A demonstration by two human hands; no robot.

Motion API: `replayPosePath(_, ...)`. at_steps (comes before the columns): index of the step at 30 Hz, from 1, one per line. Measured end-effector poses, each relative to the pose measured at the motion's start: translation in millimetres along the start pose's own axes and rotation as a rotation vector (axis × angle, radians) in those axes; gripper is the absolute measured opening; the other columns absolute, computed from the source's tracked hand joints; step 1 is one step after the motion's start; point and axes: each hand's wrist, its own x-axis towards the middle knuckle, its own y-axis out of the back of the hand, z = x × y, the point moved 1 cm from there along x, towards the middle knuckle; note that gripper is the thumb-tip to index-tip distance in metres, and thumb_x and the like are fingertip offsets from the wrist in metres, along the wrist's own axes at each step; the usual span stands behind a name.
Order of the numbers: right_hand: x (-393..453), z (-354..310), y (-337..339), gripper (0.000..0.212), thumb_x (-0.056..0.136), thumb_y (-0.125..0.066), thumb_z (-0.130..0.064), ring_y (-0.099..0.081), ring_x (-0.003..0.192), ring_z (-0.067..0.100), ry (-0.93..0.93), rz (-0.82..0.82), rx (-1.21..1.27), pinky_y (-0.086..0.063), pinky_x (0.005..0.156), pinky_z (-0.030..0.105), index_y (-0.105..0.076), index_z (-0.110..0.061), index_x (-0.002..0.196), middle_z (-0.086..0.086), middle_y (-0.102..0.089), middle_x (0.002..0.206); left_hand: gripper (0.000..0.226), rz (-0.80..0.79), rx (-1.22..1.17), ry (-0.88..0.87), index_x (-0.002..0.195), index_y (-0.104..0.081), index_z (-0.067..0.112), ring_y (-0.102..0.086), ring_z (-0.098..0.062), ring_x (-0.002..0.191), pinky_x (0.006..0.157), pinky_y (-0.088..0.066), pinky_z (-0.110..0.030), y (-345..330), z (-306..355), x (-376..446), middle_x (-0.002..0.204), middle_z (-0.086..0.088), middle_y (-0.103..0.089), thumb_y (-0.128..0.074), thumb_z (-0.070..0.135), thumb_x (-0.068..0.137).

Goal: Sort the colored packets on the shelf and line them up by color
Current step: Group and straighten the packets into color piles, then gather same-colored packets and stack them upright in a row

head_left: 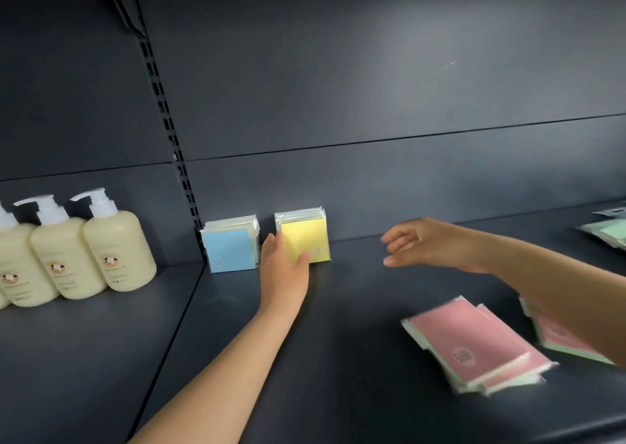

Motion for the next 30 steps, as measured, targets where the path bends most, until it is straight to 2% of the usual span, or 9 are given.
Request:
replayPosePath(5, -62, 27, 23, 0.063, 0.072, -0.080, -0.029, -0.059, 0.109, 0.001, -0.019, -0.147, -0.055, -0.042, 0.102, 0.021, -0.052, -0.023, 0.129, -0.008, -0.059, 0.123, 0.058, -0.199, -0.087, 0.013, 0.142, -0.039, 0.018, -0.029, -0.012, 0.139, 0.112, -0.025, -0.027, -3, 29, -48, 0.153, 0.006, -0.027, -0.061, 0.030, 0.089)
replayPosePath(9, -88, 42, 25, 0.077, 0.070, -0.082, -0.032, -0.053, 0.116, 0.002, 0.016, -0.234, -0.158, -0.038, 0.105, 0.020, -0.045, -0.022, 0.136, -0.011, -0.054, 0.129, 0.064, -0.467, -0.152, 0.111, 0.137, -0.046, 0.021, -0.047, -0.006, 0.122, 0.096, -0.034, -0.019, -18, 51, -95, 0.137, 0.004, -0.049, -0.070, 0.037, 0.080)
replayPosePath(12, -95, 48, 23, 0.072, 0.072, -0.080, -0.033, -0.054, 0.115, 0.004, 0.068, -0.221, -0.192, -0.038, 0.108, 0.025, -0.047, -0.020, 0.135, -0.010, -0.056, 0.126, 0.049, -0.584, -0.103, 0.111, 0.119, -0.056, 0.023, -0.051, -0.004, 0.104, 0.084, -0.038, -0.015, -28, 66, -113, 0.118, 0.005, -0.056, -0.076, 0.036, 0.075)
replayPosePath(15, -98, 52, 24, 0.065, 0.076, -0.077, -0.033, -0.054, 0.115, 0.003, 0.112, -0.236, -0.188, -0.037, 0.108, 0.026, -0.049, -0.019, 0.133, -0.013, -0.056, 0.122, 0.062, -0.659, -0.090, 0.117, 0.115, -0.063, 0.020, -0.060, -0.009, 0.106, 0.101, -0.043, -0.026, -33, 74, -120, 0.115, 0.008, -0.066, -0.084, 0.038, 0.059)
replayPosePath(19, -102, 57, 32, 0.062, 0.078, -0.076, -0.024, -0.057, 0.116, 0.009, 0.104, -0.353, -0.066, -0.040, 0.106, 0.024, -0.049, -0.015, 0.133, -0.008, -0.060, 0.126, 0.050, -0.553, -0.299, 0.130, 0.106, -0.068, 0.015, -0.065, -0.015, 0.100, 0.092, -0.049, -0.025, -33, 75, -130, 0.102, 0.000, -0.073, -0.078, 0.020, 0.057)
replayPosePath(22, -100, 62, 34, 0.082, 0.076, -0.078, -0.021, -0.051, 0.121, 0.011, 0.083, -0.340, -0.154, -0.039, 0.106, 0.028, -0.033, -0.013, 0.145, -0.002, -0.049, 0.137, 0.035, -0.304, -0.644, 0.214, 0.105, -0.066, 0.009, -0.068, -0.015, 0.087, 0.072, -0.054, -0.019, -28, 65, -135, 0.092, -0.001, -0.074, -0.070, -0.004, 0.074)
replayPosePath(25, -99, 62, 31, 0.083, 0.074, -0.079, -0.022, -0.051, 0.119, 0.013, 0.116, -0.294, -0.208, -0.041, 0.105, 0.031, -0.036, -0.014, 0.144, -0.004, -0.050, 0.133, 0.027, -0.078, -0.865, 0.342, 0.106, -0.062, 0.001, -0.068, -0.018, 0.083, 0.061, -0.057, -0.021, -23, 60, -135, 0.094, -0.009, -0.070, -0.058, -0.011, 0.082)
replayPosePath(27, -100, 60, 31, 0.075, 0.072, -0.080, -0.021, -0.053, 0.115, 0.014, 0.139, -0.249, -0.209, -0.040, 0.099, 0.024, -0.045, -0.015, 0.138, -0.003, -0.053, 0.130, 0.025, -0.014, -0.893, 0.369, 0.109, -0.062, 0.000, -0.066, -0.019, 0.085, 0.061, -0.056, -0.022, -23, 61, -134, 0.097, -0.011, -0.068, -0.057, -0.008, 0.085)
replayPosePath(30, -101, 60, 35, 0.044, 0.071, -0.078, -0.013, -0.060, 0.088, 0.012, 0.188, -0.196, -0.160, -0.046, 0.079, 0.021, -0.066, -0.016, 0.113, -0.003, -0.066, 0.106, 0.028, 0.018, -0.903, 0.379, 0.116, -0.060, 0.000, -0.065, -0.020, 0.090, 0.072, -0.052, -0.027, -24, 60, -134, 0.101, -0.010, -0.068, -0.055, -0.004, 0.089)
